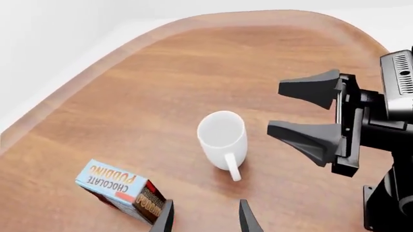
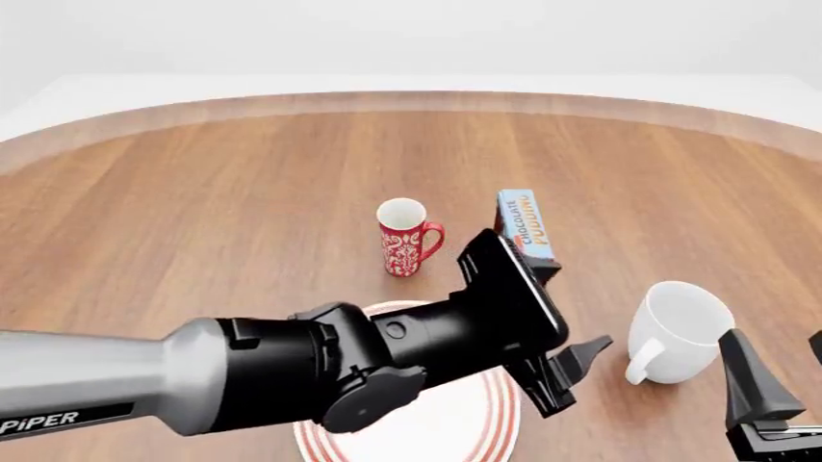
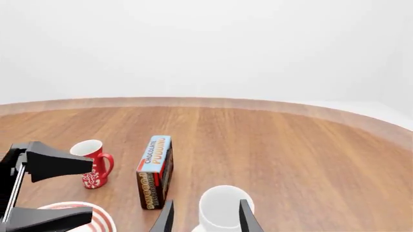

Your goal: Pick up the white mug and put it on the plate, and put the chocolate pudding to the right of the plate.

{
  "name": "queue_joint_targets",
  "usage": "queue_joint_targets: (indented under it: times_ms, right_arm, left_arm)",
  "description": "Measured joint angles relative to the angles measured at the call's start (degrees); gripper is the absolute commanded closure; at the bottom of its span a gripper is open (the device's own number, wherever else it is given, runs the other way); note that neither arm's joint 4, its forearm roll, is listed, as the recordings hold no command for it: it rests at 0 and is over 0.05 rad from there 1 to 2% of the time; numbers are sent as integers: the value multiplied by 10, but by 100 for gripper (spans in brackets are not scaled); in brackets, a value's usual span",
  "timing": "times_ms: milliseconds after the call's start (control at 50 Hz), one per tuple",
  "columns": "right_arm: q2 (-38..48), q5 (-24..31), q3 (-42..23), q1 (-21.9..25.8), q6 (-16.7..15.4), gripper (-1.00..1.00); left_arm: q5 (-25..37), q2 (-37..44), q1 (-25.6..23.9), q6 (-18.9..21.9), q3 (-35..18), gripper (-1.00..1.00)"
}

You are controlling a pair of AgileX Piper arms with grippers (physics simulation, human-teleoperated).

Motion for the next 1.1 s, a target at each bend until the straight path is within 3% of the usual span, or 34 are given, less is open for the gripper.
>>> queue_joint_targets:
  times_ms: [1100]
  right_arm:
    - [0,-1,1,2,2,-100]
  left_arm:
    - [55,152,-21,-17,-141,-100]
